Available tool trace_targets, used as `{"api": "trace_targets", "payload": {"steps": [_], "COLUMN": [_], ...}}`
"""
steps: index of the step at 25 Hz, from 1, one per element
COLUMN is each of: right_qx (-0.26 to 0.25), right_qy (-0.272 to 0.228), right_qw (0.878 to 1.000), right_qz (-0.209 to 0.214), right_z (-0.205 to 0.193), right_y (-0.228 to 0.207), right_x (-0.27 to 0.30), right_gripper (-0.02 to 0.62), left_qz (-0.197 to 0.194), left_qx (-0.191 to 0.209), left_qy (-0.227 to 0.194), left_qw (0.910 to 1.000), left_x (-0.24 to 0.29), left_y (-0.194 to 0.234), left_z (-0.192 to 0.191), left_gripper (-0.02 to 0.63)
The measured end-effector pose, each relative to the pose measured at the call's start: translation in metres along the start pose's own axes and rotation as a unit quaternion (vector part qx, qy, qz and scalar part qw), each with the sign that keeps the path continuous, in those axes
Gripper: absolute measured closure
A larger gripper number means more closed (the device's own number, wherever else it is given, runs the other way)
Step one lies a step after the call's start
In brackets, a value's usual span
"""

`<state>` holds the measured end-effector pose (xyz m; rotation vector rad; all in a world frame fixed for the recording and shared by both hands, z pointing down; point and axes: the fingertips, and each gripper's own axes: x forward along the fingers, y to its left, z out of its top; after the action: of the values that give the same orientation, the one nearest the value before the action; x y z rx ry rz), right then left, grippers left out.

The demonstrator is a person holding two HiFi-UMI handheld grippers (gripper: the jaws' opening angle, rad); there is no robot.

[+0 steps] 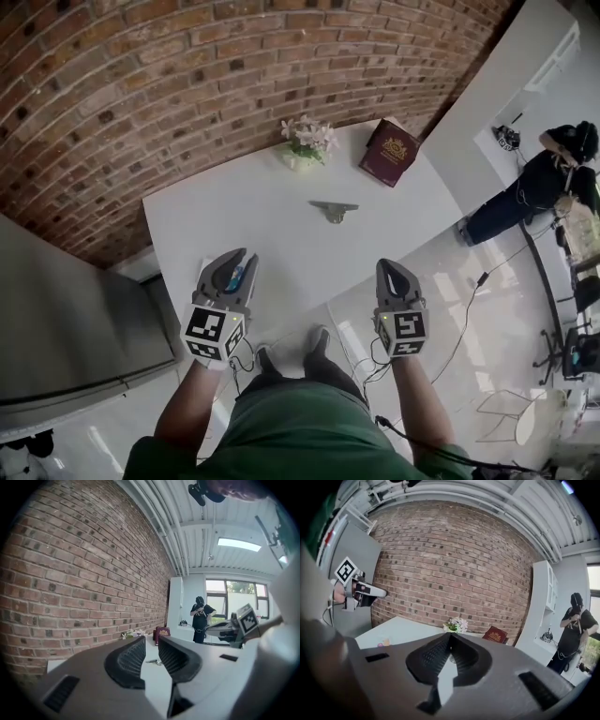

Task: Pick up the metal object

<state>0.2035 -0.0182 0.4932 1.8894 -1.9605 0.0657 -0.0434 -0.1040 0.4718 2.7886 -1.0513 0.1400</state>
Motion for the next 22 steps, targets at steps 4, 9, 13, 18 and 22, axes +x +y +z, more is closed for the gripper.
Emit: {"api": "trace_targets", "payload": {"steps": [4,9,13,18,22], "right_qx": [-0.037,-0.078,-0.116,-0.179,-0.221], "right_qy": [-0.001,0.006,0.035,0.059,0.091], "right_qw": [0.999,0.994,0.986,0.969,0.950], "right_qz": [0.020,0.070,0.113,0.159,0.200], "right_z": [-0.009,-0.019,-0.046,-0.082,-0.114], "right_y": [-0.011,-0.024,-0.032,-0.035,-0.029], "right_x": [0.037,0.087,0.124,0.163,0.194], "right_gripper": [0.590,0.574,0.541,0.531,0.512], "left_qz": [0.036,0.083,0.113,0.156,0.189], "left_qx": [0.009,0.019,0.018,0.007,0.002], "left_qy": [-0.001,0.006,0.023,0.048,0.065], "left_qw": [0.9993,0.9963,0.9932,0.9866,0.9799], "left_x": [0.003,0.017,0.031,0.034,0.025], "left_y": [0.006,0.008,0.000,-0.012,-0.016], "left_z": [0.005,0.012,0.002,-0.018,-0.025], "left_gripper": [0.528,0.528,0.528,0.528,0.528]}}
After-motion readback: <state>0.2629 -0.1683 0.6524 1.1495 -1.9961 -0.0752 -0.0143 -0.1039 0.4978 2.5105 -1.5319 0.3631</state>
